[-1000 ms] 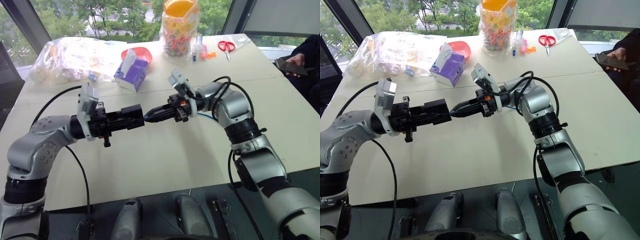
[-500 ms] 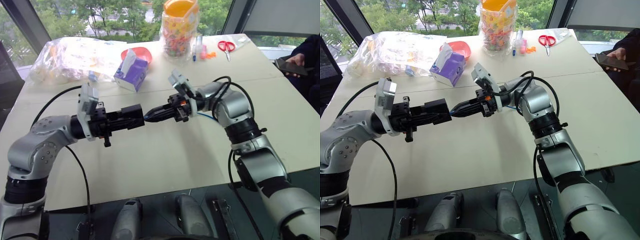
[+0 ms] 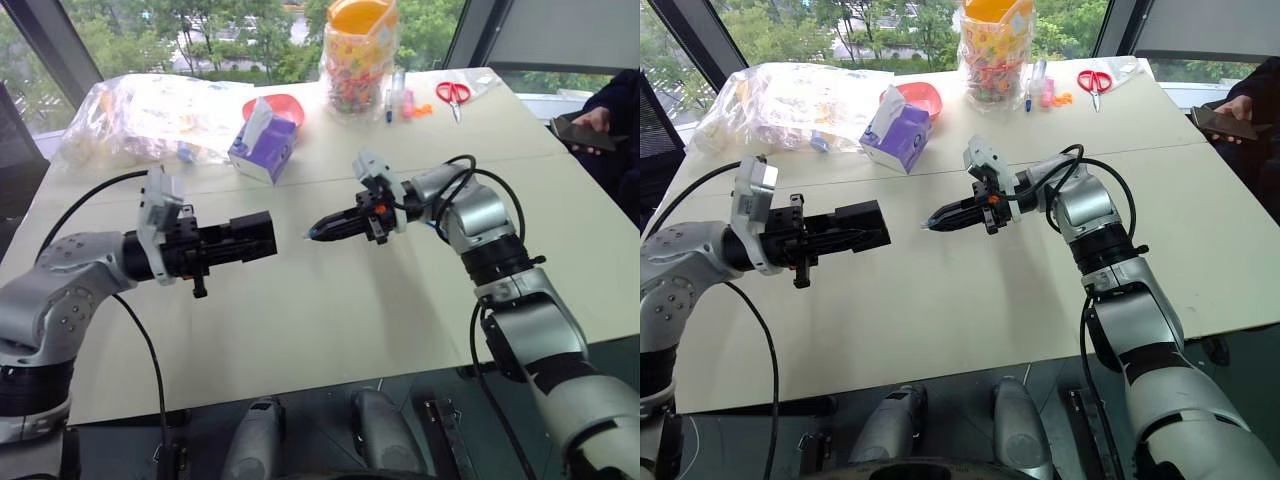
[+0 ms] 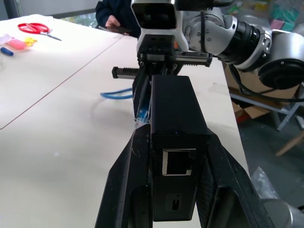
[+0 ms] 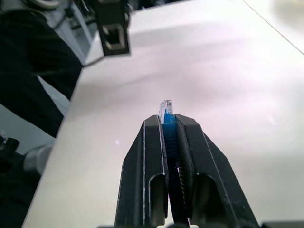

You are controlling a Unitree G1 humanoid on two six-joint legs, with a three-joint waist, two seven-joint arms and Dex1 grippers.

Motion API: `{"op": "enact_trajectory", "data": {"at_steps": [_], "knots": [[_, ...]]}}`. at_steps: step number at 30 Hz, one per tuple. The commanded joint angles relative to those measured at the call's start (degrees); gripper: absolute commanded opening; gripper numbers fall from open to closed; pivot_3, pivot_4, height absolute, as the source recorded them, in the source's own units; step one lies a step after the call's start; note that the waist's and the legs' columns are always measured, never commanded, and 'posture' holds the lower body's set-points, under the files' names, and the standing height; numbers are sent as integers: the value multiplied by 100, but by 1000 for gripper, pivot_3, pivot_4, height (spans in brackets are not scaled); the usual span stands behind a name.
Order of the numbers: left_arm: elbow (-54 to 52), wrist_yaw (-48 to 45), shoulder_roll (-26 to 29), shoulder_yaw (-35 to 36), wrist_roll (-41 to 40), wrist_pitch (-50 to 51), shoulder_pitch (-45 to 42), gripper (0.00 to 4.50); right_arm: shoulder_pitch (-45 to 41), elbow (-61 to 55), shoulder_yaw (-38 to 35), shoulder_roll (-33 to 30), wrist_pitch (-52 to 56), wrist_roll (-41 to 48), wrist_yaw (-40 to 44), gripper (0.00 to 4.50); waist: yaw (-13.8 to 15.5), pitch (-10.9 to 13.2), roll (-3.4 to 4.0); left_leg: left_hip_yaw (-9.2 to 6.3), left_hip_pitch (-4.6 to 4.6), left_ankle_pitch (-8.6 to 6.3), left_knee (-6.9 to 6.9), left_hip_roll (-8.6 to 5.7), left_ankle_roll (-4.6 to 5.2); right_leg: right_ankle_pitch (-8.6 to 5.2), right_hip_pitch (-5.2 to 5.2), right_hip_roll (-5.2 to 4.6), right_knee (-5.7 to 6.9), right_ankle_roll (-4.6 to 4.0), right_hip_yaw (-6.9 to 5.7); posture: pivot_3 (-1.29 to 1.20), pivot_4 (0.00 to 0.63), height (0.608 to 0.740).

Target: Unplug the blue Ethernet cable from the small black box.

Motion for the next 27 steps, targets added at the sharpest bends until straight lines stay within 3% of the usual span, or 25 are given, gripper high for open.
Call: {"op": "enact_trajectory", "data": {"at_steps": [1,4,7,12,20,27], "knots": [[-49,-102,81,-9,334,-388,76,515,-221,299,-227,-77,-345,-137,-127,90,3,0,0,0,0,0,0,0,0,0,0,0,0,0,0,0,150,740],[189,39,-190,-303,864,-886,94,515,-270,827,-219,24,-991,-519,-663,90,7,0,0,3,0,0,1,0,0,-1,0,0,-1,-3,1,0,150,740],[1069,625,-898,-853,2104,-2181,-109,515,-391,1809,-420,298,-1624,-832,-1814,90,19,-1,-1,5,3,0,2,0,0,0,5,0,-2,-3,2,0,150,740],[2009,1286,-1870,-1082,2783,-3061,-443,515,-537,2782,-702,424,-2154,-1106,-2976,90,92,3,-6,5,-5,1,5,-1,0,4,1,0,-8,-2,2,0,150,740],[3326,2024,-2751,-1172,3309,-3535,-897,515,-353,3090,-949,444,-2233,-1224,-3398,90,137,3,-6,5,-2,1,1,-1,0,4,-1,0,-5,1,3,0,150,740],[4215,2165,-3201,-1279,3599,-4023,-1185,515,-194,3112,-1029,523,-2207,-1324,-3726,90,131,3,-6,5,-2,1,4,-1,0,6,0,0,-3,4,3,0,150,740]]}}
